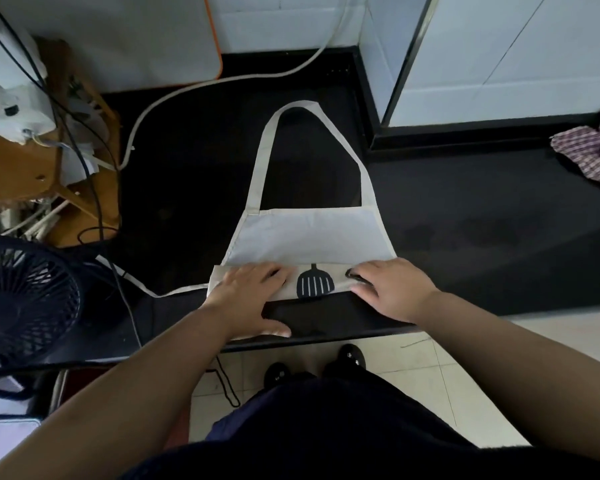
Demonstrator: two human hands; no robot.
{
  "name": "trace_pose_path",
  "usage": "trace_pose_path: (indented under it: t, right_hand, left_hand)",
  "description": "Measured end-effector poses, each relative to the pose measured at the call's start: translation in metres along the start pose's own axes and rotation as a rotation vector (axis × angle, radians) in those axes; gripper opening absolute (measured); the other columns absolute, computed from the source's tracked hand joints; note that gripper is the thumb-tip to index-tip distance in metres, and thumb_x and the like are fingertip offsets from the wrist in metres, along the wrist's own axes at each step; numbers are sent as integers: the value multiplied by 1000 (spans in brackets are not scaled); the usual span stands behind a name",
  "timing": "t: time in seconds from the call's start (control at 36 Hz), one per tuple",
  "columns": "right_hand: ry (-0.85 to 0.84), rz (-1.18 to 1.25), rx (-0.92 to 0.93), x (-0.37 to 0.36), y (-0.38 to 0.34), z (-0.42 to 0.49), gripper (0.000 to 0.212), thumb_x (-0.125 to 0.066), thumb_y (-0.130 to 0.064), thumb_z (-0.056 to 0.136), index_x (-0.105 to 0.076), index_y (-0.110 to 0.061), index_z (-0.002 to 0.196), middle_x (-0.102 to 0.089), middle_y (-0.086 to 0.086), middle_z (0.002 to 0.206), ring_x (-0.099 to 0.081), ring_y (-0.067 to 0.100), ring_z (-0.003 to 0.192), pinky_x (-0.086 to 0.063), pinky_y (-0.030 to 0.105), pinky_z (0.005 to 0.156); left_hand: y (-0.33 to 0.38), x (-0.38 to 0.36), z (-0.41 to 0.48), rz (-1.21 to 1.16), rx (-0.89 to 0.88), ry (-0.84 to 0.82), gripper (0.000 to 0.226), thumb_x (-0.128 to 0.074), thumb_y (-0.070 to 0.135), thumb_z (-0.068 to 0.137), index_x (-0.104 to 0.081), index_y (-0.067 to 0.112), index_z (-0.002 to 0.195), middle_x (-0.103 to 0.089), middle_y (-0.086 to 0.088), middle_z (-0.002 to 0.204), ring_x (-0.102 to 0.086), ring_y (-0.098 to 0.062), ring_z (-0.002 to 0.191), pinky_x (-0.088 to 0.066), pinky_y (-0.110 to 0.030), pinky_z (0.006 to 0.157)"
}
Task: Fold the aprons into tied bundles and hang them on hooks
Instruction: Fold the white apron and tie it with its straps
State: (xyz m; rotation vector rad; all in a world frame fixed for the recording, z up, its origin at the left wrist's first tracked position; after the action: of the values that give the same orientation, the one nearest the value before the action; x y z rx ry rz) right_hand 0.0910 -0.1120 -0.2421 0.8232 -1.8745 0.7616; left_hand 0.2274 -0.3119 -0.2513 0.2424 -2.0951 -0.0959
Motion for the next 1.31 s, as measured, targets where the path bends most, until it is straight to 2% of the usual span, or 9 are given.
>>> trace_pose_path:
  t: [0.11,0.25,0.39,0.56,0.72,0.89,1.03,1.17,1.31]
  right_hand:
    - [-57,156,-86,17,10,9,38,-37,-47,98,-50,-23,124,-64,-3,103,-61,20,92,-46,30,73]
    - [-3,69,-144,26,21,20,35,-35,-36,100,-40,-30,134,-56,-3,129,-53,22,115,-34,37,100]
    - [-59,-51,-61,10,12,18,52,-17,-51,96,-35,-31,141,-33,3,146,-28,25,136,-9,40,116]
    - [-117,-36,-11,-5,18,9,72,-47,-57,89,-19,-27,148,-19,2,154,-19,20,142,0,37,117]
    - [-142,54,-43,26,24,19,62,-45,-57,90,-34,-28,143,-55,-2,133,-52,23,119,-36,32,99]
    - [-77,17,-163,31,35,28,51,-20,-50,99,-26,-28,144,-58,2,127,-53,25,116,-29,39,104]
    - [-60,-166,-84,10,10,28,54,-11,-46,95,-17,-29,146,-24,7,152,-29,33,134,-9,48,115]
    - [-143,-158,-79,-22,7,22,95,11,-71,68,0,-25,150,-4,8,157,-14,31,140,0,47,117]
    - [-149,-66,-132,-26,16,21,74,0,-66,87,1,-28,150,2,6,157,-9,28,142,3,42,118]
  left_hand:
    - [-12,18,13,-182,78,65,30,-56,47,85,-48,42,114,-60,17,106,-58,-16,104,-52,-39,86]
    - [-20,39,18,-263,232,51,51,-48,62,89,-34,37,132,-56,12,124,-57,-18,108,-50,-37,87]
    - [-8,19,18,68,206,129,69,-42,11,95,-10,36,150,-14,3,157,-14,-22,145,-10,-45,118]
    - [0,-9,11,-61,145,1,97,-41,74,83,7,27,153,11,2,160,11,-19,147,8,-45,119]
    - [-13,17,19,-152,153,88,63,-53,56,84,-38,38,142,-35,5,141,-35,-21,131,-30,-41,111]
    - [-38,40,25,-236,295,16,66,-28,73,87,-39,35,140,-61,2,121,-55,-25,113,-42,-37,94]
    - [-5,26,30,90,244,109,57,-28,36,102,-6,24,153,-16,-1,159,-20,-23,144,-12,-52,116]
    - [18,-15,19,38,171,40,76,-17,63,95,18,24,151,19,0,160,16,-22,147,7,-49,118]
    - [-7,-32,0,36,300,83,68,-3,64,90,31,32,140,28,-3,157,24,-26,144,11,-52,115]
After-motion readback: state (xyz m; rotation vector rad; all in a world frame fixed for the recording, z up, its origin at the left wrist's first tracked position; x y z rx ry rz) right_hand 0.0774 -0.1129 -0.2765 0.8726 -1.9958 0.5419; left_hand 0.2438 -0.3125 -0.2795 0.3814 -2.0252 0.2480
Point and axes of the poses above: each hand's wrist, its own z-axis towards the middle knuckle, its own x-axis out of the back of the hand, y = z × x, the point moved 3 cm from there along z, towards the middle knuckle
